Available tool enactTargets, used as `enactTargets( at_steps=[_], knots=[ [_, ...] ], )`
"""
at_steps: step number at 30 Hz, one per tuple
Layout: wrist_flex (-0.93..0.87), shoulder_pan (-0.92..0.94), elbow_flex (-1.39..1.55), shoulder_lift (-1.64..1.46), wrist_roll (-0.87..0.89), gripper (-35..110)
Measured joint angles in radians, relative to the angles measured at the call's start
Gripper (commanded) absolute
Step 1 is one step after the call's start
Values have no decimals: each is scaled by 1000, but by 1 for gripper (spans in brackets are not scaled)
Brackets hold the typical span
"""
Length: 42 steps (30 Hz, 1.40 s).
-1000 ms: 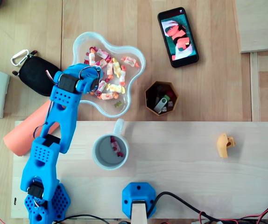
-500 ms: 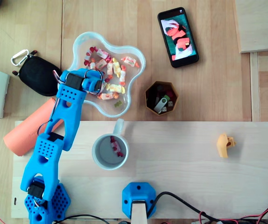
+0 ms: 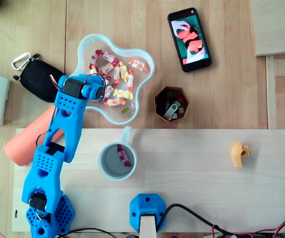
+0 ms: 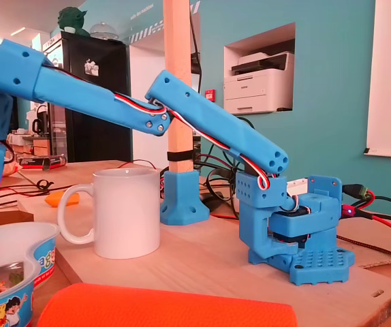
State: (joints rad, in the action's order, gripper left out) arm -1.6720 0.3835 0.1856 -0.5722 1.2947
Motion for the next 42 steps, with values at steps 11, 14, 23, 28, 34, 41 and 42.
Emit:
enactTargets(
  at_steps=[11, 14, 23, 28, 34, 41, 42],
  knots=[
    [54, 0, 0, 0, 0, 9],
    [54, 0, 0, 0, 0, 9],
    [54, 0, 0, 0, 0, 11],
    [54, 0, 0, 0, 0, 11],
    [54, 0, 0, 0, 0, 11],
    [52, 0, 0, 0, 0, 11],
    [52, 0, 0, 0, 0, 11]
  ],
)
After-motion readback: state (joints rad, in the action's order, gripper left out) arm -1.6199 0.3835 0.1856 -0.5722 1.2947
